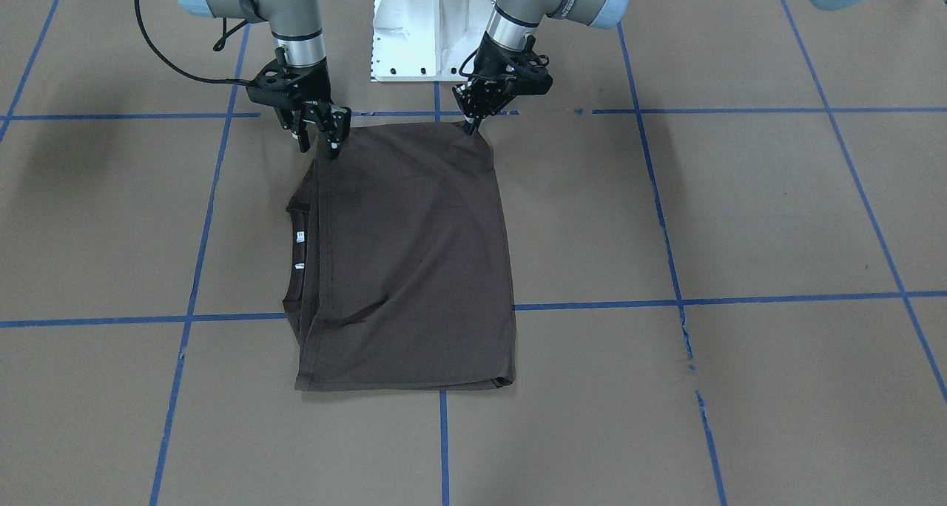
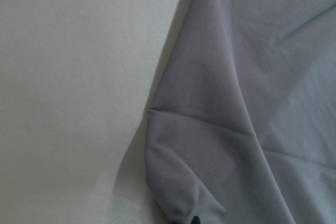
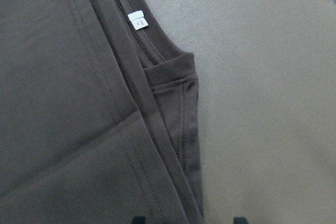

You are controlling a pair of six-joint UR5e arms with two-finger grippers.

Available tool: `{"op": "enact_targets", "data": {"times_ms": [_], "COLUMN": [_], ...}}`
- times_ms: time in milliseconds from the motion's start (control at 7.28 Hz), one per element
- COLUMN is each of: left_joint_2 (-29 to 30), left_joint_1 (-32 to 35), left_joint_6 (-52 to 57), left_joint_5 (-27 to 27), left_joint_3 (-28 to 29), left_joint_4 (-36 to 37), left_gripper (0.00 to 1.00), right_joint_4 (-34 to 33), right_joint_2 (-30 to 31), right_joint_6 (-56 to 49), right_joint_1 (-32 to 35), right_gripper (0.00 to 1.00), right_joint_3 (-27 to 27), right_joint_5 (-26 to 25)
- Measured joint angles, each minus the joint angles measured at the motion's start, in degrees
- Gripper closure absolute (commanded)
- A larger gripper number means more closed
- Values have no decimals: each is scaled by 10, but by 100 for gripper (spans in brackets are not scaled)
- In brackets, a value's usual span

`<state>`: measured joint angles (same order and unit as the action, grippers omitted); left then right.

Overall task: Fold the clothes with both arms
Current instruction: 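Lower the right gripper to the other near shirt corner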

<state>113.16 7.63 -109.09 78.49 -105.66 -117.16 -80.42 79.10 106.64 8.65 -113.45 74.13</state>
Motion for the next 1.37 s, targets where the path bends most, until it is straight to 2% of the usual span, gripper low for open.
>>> {"op": "enact_targets", "data": {"times_ms": [137,275,686,1373], "left_joint_2": [-1,-1,-1,-1], "left_joint_1": [0,0,0,3], "left_joint_6": [0,-1,0,15], "left_joint_5": [0,0,-6,-5], "left_joint_3": [0,0,-1,-15], "left_joint_4": [0,0,1,15], "left_gripper": [100,100,100,100], "right_joint_4": [0,0,-1,-1], "right_joint_2": [0,-2,-16,-20], "right_joint_6": [0,0,0,-2], "right_joint_1": [-1,-2,-3,0], "right_gripper": [53,69,100,100], "right_joint_3": [0,1,8,5], "right_joint_5": [-1,-2,-3,-2]}}
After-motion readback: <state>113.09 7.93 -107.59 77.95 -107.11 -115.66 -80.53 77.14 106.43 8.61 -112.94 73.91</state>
